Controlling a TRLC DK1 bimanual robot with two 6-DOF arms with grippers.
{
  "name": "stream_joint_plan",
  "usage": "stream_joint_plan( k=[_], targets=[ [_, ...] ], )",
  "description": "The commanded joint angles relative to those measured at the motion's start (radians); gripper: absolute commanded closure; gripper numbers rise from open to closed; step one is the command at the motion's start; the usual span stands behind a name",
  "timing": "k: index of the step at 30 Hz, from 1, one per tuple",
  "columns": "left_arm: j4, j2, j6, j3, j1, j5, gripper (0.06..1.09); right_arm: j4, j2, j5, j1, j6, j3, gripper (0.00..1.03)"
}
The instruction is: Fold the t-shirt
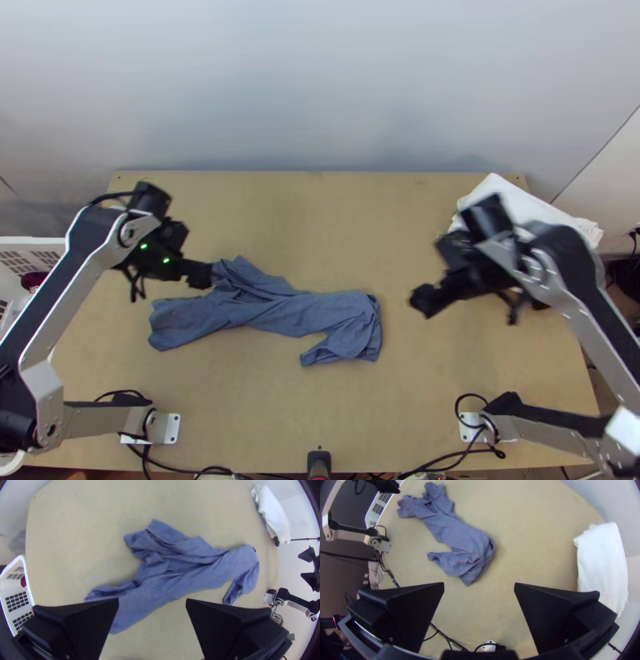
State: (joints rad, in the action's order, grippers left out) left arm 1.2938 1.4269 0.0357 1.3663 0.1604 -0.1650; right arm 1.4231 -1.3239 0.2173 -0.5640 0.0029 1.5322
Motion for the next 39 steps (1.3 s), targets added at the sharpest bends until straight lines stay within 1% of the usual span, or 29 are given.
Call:
stream_joint_plan(
  k=[1, 2, 3, 6, 9, 11, 13, 14, 16, 17, 18, 21, 24, 25, 28, 37, 39],
  targets=[
    [0.009, -0.115, 0.032, -0.156, -0.108, 0.107, 0.11, 0.000, -0.222, 0.011, -0.247, -0.018, 0.166, 0.05],
    [0.010, -0.128, 0.041, -0.171, -0.122, 0.128, 0.11, -0.001, -0.247, 0.011, -0.274, -0.018, 0.192, 0.05],
    [0.012, -0.137, 0.047, -0.182, -0.148, 0.131, 0.11, -0.003, -0.271, 0.021, -0.298, -0.018, 0.212, 0.05],
    [0.019, -0.164, 0.058, -0.187, -0.222, 0.130, 0.11, -0.023, -0.336, 0.028, -0.373, -0.021, 0.246, 0.05],
    [0.012, -0.203, 0.087, -0.190, -0.305, 0.130, 0.11, -0.053, -0.397, 0.028, -0.421, -0.041, 0.284, 0.06],
    [0.010, -0.229, 0.110, -0.184, -0.383, 0.128, 0.11, -0.061, -0.451, 0.028, -0.448, -0.052, 0.342, 0.10],
    [0.016, -0.249, 0.127, -0.177, -0.456, 0.117, 0.11, -0.066, -0.509, 0.028, -0.468, -0.053, 0.422, 0.10],
    [0.030, -0.253, 0.128, -0.167, -0.495, 0.085, 0.13, -0.067, -0.543, 0.028, -0.479, -0.050, 0.465, 0.10],
    [0.091, -0.255, 0.151, -0.141, -0.598, -0.033, 0.14, -0.079, -0.607, 0.028, -0.490, -0.041, 0.545, 0.20],
    [0.117, -0.255, 0.159, -0.128, -0.634, -0.073, 0.14, -0.098, -0.637, 0.030, -0.496, -0.034, 0.575, 0.24],
    [0.125, -0.264, 0.156, -0.124, -0.648, -0.084, 0.14, -0.116, -0.663, 0.030, -0.502, -0.029, 0.602, 0.25],
    [0.127, -0.304, 0.151, -0.119, -0.648, -0.082, 0.14, -0.141, -0.759, 0.028, -0.524, -0.023, 0.706, 0.25],
    [0.134, -0.329, 0.138, -0.096, -0.641, -0.080, 0.17, -0.256, -0.810, 0.028, -0.544, -0.021, 0.732, 0.40],
    [0.139, -0.333, 0.130, -0.085, -0.642, -0.080, 0.17, -0.297, -0.824, 0.028, -0.548, -0.017, 0.732, 0.42],
    [0.147, -0.344, 0.116, -0.073, -0.648, -0.080, 0.17, -0.392, -0.874, 0.024, -0.563, 0.009, 0.741, 0.42],
    [0.147, -0.385, 0.050, -0.090, -0.624, -0.080, 0.17, -0.543, -1.037, 0.013, -0.600, 0.049, 0.764, 0.41],
    [0.147, -0.408, 0.047, -0.105, -0.619, -0.080, 0.17, -0.555, -1.063, 0.004, -0.602, 0.049, 0.781, 0.41]
  ],
)
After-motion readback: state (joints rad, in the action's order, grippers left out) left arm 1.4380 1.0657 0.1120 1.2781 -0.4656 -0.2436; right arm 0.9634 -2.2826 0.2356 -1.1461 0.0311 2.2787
